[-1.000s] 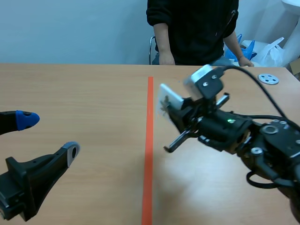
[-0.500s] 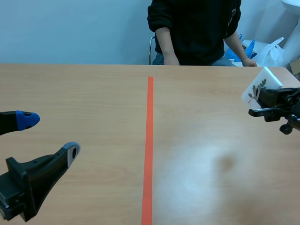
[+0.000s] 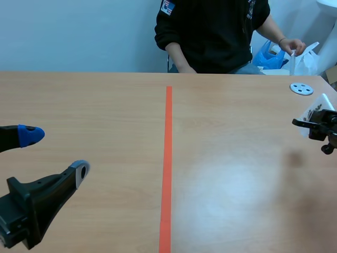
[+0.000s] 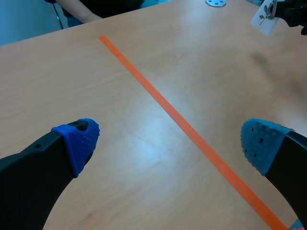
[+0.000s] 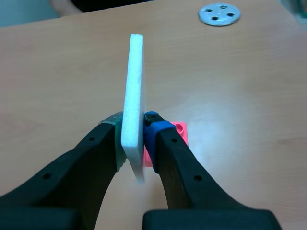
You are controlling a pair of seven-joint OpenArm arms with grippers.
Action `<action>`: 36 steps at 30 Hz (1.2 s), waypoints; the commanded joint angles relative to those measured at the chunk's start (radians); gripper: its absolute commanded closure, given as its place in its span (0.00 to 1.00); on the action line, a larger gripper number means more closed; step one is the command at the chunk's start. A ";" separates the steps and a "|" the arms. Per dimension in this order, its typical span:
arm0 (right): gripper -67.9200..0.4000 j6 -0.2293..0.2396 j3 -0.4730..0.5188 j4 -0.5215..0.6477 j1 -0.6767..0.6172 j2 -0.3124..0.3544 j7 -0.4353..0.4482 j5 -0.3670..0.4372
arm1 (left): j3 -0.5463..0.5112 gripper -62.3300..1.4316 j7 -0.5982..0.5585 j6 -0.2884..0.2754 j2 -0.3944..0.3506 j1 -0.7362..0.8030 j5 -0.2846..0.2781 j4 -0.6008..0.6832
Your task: Sort the leaf by its shape. The table is split by an orange tape line. A compound leaf with several leaflets goes to the left side, a simple leaf with one blade goes to the right side. Return to the home posture when a red brick is placed on the table.
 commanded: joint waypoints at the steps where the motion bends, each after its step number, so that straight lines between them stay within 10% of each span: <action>1: 0.97 -0.014 -0.031 -0.017 0.042 0.010 0.039 -0.008 | 0.006 0.00 -0.001 -0.001 0.007 0.000 -0.005 0.012; 15: 0.95 -0.048 -0.145 -0.188 0.085 0.013 0.100 -0.049 | 0.006 0.00 0.003 -0.001 0.007 0.000 -0.005 0.012; 30: 0.06 -0.048 -0.155 -0.155 0.080 0.028 0.189 -0.049 | 0.006 0.00 0.003 -0.001 0.007 0.000 -0.005 0.012; 36: 0.00 -0.047 -0.142 -0.041 0.055 0.090 0.110 -0.048 | 0.006 0.00 0.003 -0.001 0.007 0.000 -0.005 0.012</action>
